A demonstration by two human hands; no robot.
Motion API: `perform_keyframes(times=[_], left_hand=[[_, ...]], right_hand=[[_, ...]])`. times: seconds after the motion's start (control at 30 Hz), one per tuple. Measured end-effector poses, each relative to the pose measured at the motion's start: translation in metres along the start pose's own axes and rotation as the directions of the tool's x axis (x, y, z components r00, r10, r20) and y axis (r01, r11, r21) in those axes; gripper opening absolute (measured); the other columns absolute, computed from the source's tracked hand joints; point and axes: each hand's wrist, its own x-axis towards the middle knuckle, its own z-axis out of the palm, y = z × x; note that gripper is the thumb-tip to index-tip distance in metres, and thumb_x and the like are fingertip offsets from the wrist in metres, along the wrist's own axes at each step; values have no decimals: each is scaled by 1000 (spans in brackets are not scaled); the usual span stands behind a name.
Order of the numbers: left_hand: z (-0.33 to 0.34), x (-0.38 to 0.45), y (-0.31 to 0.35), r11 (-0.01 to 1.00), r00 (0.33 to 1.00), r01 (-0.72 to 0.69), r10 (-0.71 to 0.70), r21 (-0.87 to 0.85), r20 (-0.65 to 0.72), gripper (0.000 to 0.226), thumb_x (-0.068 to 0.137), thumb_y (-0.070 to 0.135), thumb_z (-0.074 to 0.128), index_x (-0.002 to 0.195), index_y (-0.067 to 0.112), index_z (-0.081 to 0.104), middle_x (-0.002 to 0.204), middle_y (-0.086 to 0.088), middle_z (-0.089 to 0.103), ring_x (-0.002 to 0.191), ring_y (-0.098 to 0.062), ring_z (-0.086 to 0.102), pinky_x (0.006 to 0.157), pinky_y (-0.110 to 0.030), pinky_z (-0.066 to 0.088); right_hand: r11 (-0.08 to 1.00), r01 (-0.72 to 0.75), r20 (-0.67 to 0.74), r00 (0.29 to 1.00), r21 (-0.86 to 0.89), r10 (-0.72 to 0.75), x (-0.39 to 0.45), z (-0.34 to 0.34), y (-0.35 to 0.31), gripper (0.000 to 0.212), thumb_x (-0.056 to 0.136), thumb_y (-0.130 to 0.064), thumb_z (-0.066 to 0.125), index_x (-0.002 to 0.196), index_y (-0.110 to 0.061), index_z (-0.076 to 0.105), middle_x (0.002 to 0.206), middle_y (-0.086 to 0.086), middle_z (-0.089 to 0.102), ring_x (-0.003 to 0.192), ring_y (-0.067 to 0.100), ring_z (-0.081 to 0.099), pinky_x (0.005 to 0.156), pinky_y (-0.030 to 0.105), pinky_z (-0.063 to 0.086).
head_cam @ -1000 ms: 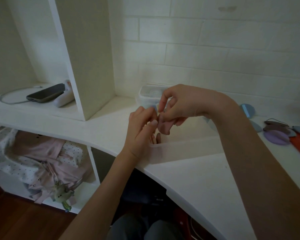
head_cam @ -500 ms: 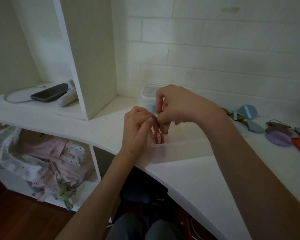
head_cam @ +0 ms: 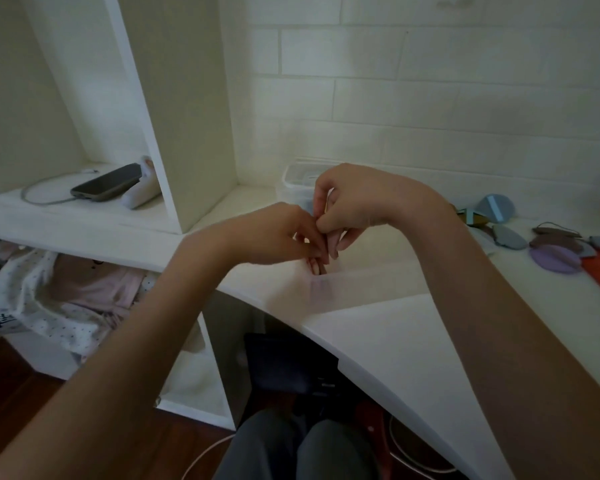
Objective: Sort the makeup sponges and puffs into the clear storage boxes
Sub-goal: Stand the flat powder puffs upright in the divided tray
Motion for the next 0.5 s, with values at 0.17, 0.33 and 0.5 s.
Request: perform_keyframes(times=[0.17, 0.33, 0.5], left_hand=[[-14, 16, 16, 982, 974, 51, -90, 184, 209, 18, 80, 19, 72, 98, 22, 75, 73, 24, 58, 65, 13, 51, 59, -6, 36], [-14, 19, 18, 976, 971, 52, -99, 210, 218, 15, 78, 20, 75, 93, 21, 76, 60, 31, 52, 63, 17, 49, 59, -7, 36], [-9, 6, 8, 974, 995, -6, -17, 228, 101, 11, 84, 12, 65, 91, 16, 73, 88, 9, 62, 78, -10, 54, 76, -25, 45]], right_hand=[[999, -33, 40, 999, 15, 32, -2, -3, 5, 18, 81, 7, 60, 81, -10, 52, 75, 16, 69, 68, 24, 71, 71, 37, 60], [997, -55, 58, 997, 54, 52, -3, -4, 9, 16, 81, 5, 61, 85, -9, 54, 89, 20, 71, 82, 28, 72, 76, 39, 59], [994, -43, 73, 997, 105, 35, -2, -5, 11, 17, 82, 5, 61, 86, -9, 51, 82, 18, 71, 65, 18, 71, 66, 29, 60]])
